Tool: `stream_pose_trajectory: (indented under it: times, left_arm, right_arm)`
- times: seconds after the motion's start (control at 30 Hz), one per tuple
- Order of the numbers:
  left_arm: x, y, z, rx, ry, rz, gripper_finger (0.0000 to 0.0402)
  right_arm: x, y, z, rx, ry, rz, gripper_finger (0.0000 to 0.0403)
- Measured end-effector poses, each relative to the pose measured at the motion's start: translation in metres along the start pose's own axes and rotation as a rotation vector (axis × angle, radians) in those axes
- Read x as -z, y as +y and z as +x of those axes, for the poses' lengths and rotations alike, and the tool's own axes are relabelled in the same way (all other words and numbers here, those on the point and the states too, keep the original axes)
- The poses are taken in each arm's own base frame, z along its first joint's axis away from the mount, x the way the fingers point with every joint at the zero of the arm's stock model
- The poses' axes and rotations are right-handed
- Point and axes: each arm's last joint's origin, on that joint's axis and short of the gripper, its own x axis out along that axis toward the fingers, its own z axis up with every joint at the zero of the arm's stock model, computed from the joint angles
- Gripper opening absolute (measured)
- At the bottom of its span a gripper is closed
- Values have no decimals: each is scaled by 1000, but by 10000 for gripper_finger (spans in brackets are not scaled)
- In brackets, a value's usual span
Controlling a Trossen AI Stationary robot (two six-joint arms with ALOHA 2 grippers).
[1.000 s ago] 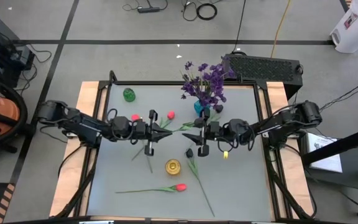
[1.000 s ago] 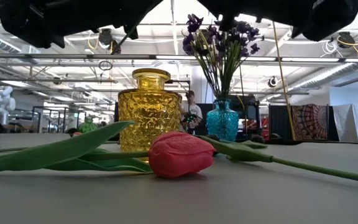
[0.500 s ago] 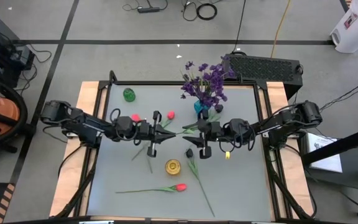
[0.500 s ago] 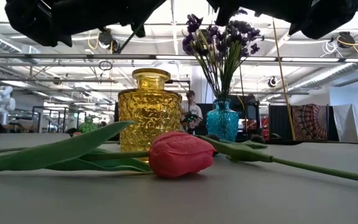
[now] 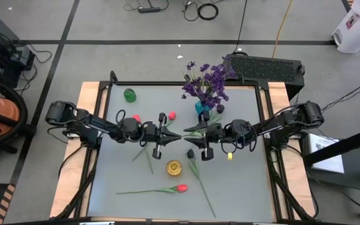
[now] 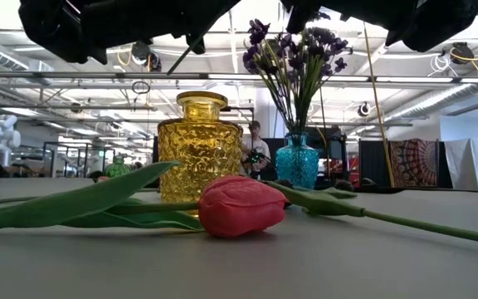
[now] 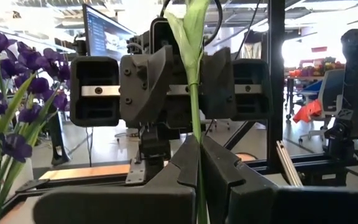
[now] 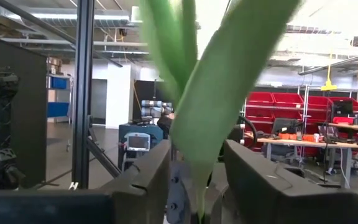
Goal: Sort flowers into vase by color
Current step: Put the bottom right black flower into the green vase
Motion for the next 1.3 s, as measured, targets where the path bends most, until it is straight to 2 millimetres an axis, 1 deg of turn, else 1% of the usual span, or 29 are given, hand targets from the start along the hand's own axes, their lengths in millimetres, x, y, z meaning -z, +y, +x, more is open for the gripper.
stream_pose_trajectory:
  times: [0.23, 0.47, 0.63, 0.77, 0.83, 1.07, 1.17, 1.3]
  left_arm:
    - [0, -1, 0, 10, 2, -1, 9]
    - [2, -1, 0, 18, 20, -4, 9]
    - [2, -1, 0, 15, 22, -5, 9]
    - [3, 0, 0, -6, 30, -45, 12]
    - [5, 0, 0, -9, 54, -60, 23]
    - [18, -2, -2, -17, 187, -170, 87]
    - [23, -3, -3, -19, 244, -207, 98]
    - [28, -5, -4, -18, 297, -234, 100]
  right_arm:
    - [0, 0, 0, 0, 0, -7, 61]
    - [-1, 0, 0, 0, 3, -11, 9]
    - [0, 0, 0, 0, 11, -11, 4]
    - [0, 0, -1, 3, 18, -3, 3]
    - [2, 0, -1, 3, 29, -2, 2]
    - [7, 0, -1, 0, 90, 43, 1]
    - [11, 0, -1, 0, 130, 64, 1]
    - [16, 0, -2, 3, 183, 84, 1]
